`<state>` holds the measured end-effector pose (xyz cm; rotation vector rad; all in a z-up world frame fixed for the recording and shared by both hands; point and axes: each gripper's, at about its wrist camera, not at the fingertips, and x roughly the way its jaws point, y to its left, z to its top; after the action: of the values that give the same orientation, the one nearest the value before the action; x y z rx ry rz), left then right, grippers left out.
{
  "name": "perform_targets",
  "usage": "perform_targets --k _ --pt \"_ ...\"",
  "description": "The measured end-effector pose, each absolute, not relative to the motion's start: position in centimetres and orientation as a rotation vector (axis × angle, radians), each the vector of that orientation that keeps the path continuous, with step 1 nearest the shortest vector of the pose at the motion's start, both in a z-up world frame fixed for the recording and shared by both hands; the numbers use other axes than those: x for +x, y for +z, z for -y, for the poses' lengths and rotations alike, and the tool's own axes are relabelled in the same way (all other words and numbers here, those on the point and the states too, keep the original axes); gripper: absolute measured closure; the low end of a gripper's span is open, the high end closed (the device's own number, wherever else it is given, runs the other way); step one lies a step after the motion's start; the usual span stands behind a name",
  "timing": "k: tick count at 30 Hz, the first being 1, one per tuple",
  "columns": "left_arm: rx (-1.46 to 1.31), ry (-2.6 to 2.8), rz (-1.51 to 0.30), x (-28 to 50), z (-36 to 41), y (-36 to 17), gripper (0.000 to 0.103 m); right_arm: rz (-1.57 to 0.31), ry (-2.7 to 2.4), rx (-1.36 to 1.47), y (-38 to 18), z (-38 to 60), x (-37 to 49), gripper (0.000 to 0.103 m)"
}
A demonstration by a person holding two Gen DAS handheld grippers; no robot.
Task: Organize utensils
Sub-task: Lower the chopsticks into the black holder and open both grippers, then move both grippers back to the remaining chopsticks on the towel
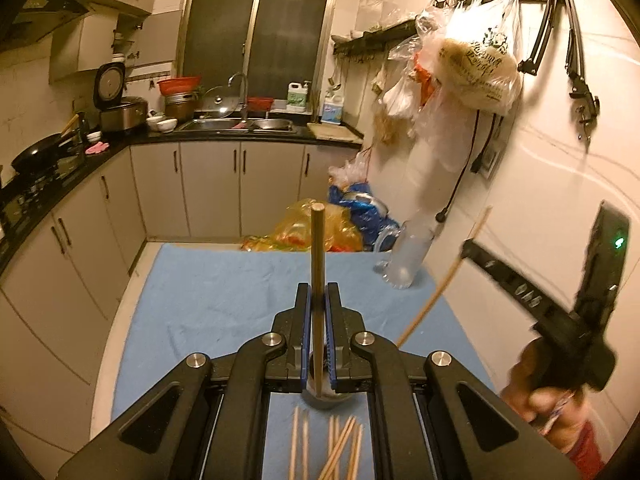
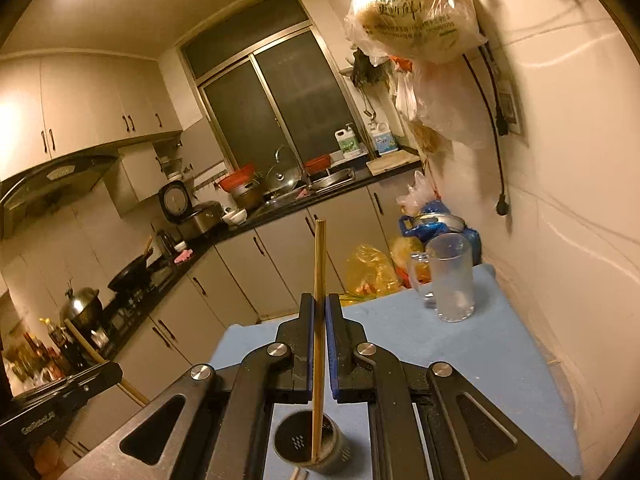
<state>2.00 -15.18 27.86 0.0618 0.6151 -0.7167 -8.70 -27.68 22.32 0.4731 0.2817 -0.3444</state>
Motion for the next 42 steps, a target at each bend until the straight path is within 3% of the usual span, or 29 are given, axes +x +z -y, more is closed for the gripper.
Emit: perform_targets --k 20,21,24,25,34,42 --pt "0.098 -0.709 -0.829 8.1 20.5 18.3 0.097 -0.576 -0.284 0.539 11.8 29.5 -0.8 0.096" --pt "0.101 -0.712 -0.824 8.0 20.5 18.3 0.095 -0.58 -0.282 0.544 11.6 29.6 -0.7 0.096" --pt "0.095 -0.714 -0.806 7.6 19.9 18.5 0.074 -0.569 -0.278 0.546 11.8 29.7 -1.0 0.095" --pt "0.094 -0.712 -0.795 7.5 19.6 18.7 0.072 -0.564 -0.278 0.543 12.0 29.8 -1.2 0.095" --pt "0.089 -0.718 -0.717 4.1 15.2 20.1 0.069 -0.513 -0.251 0.562 12.7 28.8 -7.2 0.093" --pt "0.11 -0.729 -0.82 0.2 10.4 13.9 0.069 -0.602 -0.208 0.601 5.1 26.1 -13.8 0.09"
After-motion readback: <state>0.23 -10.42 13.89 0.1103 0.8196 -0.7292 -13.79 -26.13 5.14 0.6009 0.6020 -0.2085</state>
